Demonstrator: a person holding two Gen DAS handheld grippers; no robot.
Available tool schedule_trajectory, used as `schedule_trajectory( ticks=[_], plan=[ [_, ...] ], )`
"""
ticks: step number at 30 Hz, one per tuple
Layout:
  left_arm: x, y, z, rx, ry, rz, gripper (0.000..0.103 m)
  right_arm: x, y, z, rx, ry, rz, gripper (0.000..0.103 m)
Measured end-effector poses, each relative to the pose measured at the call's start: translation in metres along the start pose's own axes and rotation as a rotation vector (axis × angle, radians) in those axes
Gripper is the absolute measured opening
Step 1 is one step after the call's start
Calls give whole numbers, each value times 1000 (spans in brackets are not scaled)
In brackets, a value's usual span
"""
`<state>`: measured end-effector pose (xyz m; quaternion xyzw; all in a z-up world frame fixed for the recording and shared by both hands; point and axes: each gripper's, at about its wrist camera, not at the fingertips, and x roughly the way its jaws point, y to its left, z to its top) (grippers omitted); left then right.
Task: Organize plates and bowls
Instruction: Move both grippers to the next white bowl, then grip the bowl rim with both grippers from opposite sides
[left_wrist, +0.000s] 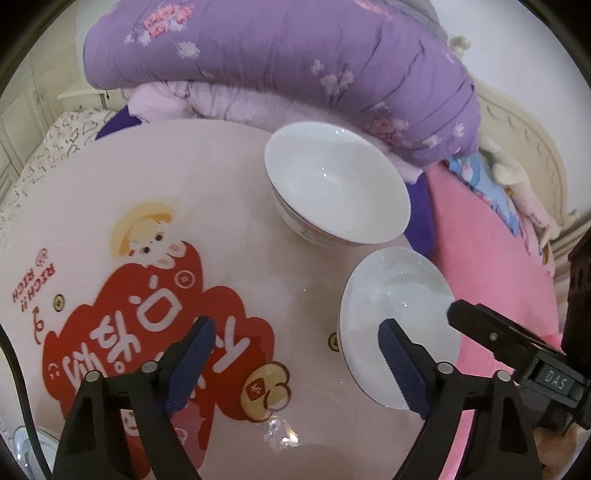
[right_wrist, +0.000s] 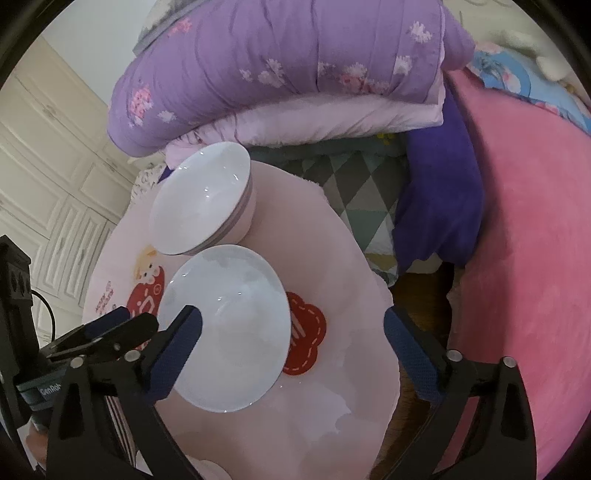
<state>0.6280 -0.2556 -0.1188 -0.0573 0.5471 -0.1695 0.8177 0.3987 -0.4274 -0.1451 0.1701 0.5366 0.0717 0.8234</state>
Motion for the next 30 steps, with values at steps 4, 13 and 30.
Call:
schedule_trajectory(
  ticks=[4, 13, 30],
  plan=[
    [14, 1, 5, -16, 28, -14, 71, 8, 1, -1, -6, 24, 8, 81],
    [31, 1, 12, -34, 66, -44, 49, 9, 3, -2, -7, 32, 16, 62],
    [34, -14, 7, -9, 77, -85, 5, 15, 13, -17, -38, 57, -1, 8]
  ],
)
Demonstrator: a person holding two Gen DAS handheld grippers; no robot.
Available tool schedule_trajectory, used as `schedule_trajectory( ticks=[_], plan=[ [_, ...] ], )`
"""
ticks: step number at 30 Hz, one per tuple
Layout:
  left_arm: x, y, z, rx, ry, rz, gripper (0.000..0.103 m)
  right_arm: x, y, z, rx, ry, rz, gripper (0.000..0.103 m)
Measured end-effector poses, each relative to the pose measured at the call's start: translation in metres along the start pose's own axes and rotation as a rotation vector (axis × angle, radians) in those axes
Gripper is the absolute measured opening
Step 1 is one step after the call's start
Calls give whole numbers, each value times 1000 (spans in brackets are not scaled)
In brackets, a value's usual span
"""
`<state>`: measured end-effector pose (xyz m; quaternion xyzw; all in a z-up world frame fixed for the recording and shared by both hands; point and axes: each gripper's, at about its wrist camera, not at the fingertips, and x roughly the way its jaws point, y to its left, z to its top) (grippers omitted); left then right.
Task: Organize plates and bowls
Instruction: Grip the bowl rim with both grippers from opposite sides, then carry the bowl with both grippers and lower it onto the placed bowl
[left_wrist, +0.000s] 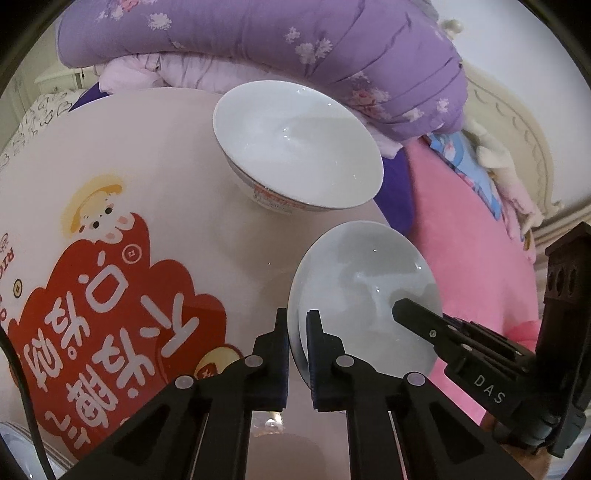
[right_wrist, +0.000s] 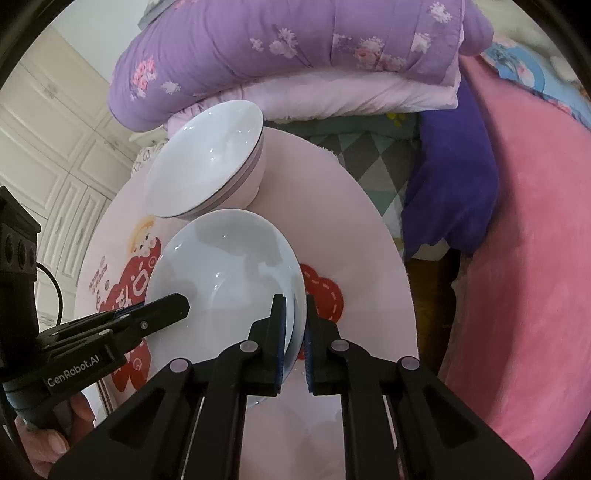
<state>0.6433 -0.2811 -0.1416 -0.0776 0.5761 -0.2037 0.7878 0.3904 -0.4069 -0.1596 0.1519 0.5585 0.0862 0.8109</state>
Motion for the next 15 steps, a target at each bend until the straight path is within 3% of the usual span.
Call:
schedule_trajectory(
  ticks=[15],
  plan=[
    [-64, 12, -32, 10, -61, -14, 5, -33, 37, -20, -48, -34, 8, 8]
  ],
)
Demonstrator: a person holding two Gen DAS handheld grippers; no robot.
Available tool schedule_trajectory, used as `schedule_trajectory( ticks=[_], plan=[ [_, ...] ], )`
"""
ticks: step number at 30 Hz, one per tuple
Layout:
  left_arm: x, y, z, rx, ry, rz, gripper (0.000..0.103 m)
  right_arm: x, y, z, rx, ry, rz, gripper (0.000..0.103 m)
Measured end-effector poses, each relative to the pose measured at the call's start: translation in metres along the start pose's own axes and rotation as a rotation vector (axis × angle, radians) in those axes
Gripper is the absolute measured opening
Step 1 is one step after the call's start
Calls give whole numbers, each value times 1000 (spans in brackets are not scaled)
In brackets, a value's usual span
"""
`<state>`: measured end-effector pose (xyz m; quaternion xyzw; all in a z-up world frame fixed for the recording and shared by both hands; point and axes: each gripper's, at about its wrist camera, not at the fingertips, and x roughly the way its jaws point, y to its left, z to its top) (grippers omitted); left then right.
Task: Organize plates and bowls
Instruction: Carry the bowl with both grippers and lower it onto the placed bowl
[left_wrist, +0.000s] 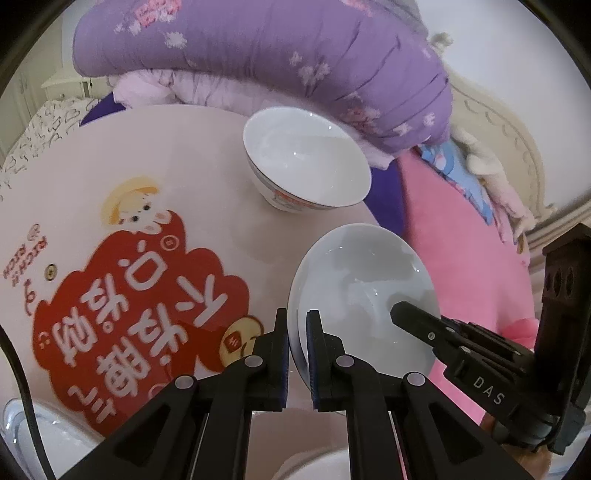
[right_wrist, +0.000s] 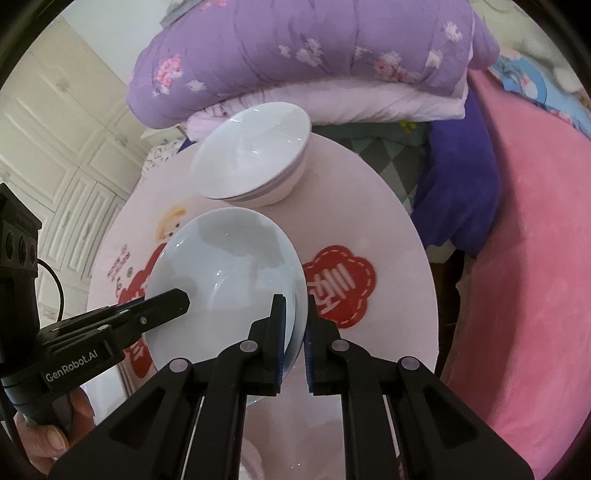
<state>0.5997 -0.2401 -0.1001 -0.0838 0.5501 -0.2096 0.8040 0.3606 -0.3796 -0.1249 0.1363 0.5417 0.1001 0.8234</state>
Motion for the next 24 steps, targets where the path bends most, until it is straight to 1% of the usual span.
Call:
schedule_trajectory(
  ticks=[8, 14, 18, 24],
  plan=[
    [-64, 5, -35, 34, -44, -18, 5, -37, 34, -17, -66, -36, -10, 8],
    [-98, 7, -69, 52, -37, -44, 6, -57, 50, -43, -104, -30, -20, 9],
    [-110, 7, -88, 57, -25, -63, 6, -64, 54, -62, -121, -20, -23, 9],
    [-112, 3, -112, 54, -7, -64, 6, -65, 50, -88, -111, 0, -25, 9]
  ],
)
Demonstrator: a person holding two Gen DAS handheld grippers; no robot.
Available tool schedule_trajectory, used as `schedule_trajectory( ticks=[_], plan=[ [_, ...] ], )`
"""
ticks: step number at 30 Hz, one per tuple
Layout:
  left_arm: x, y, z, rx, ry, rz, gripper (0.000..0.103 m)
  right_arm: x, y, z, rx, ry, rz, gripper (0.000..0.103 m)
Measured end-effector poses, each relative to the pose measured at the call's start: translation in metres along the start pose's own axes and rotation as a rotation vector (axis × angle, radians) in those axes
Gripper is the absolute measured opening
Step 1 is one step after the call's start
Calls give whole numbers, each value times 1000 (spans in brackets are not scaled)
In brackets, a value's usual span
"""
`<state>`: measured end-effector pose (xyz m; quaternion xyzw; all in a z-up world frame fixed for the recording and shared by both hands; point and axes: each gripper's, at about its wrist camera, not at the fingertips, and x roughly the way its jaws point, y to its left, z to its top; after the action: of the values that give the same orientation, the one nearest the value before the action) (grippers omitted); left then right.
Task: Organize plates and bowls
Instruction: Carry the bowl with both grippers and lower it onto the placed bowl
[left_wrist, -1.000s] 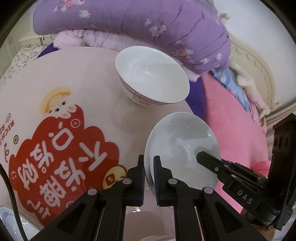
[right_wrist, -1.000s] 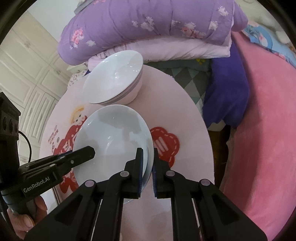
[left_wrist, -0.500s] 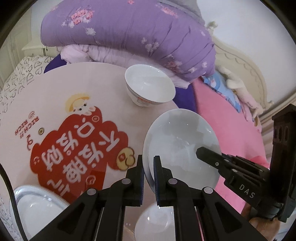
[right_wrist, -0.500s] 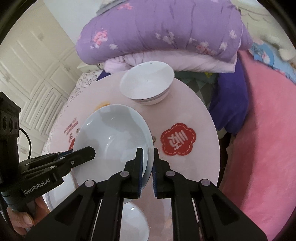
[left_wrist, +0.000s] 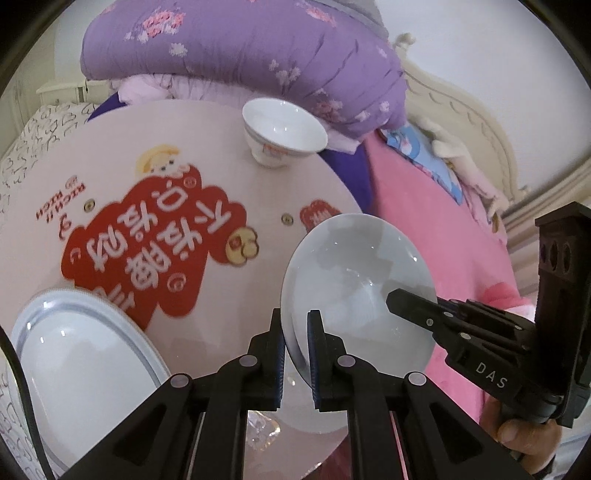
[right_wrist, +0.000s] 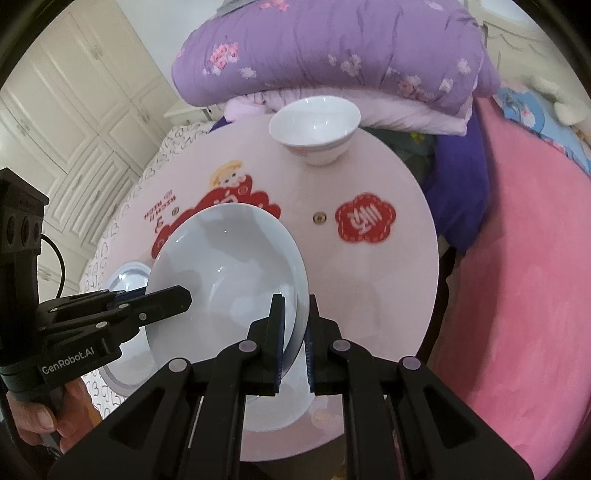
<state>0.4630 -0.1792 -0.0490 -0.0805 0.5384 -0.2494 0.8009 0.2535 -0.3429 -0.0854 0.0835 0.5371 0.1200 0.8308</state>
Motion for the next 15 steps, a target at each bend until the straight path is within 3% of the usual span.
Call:
schedule_trajectory(
  ticks=[15],
  plan=[
    [25, -4, -39, -8, 51, 43, 7, 23, -2, -36, -13, 86, -4, 10]
  ],
)
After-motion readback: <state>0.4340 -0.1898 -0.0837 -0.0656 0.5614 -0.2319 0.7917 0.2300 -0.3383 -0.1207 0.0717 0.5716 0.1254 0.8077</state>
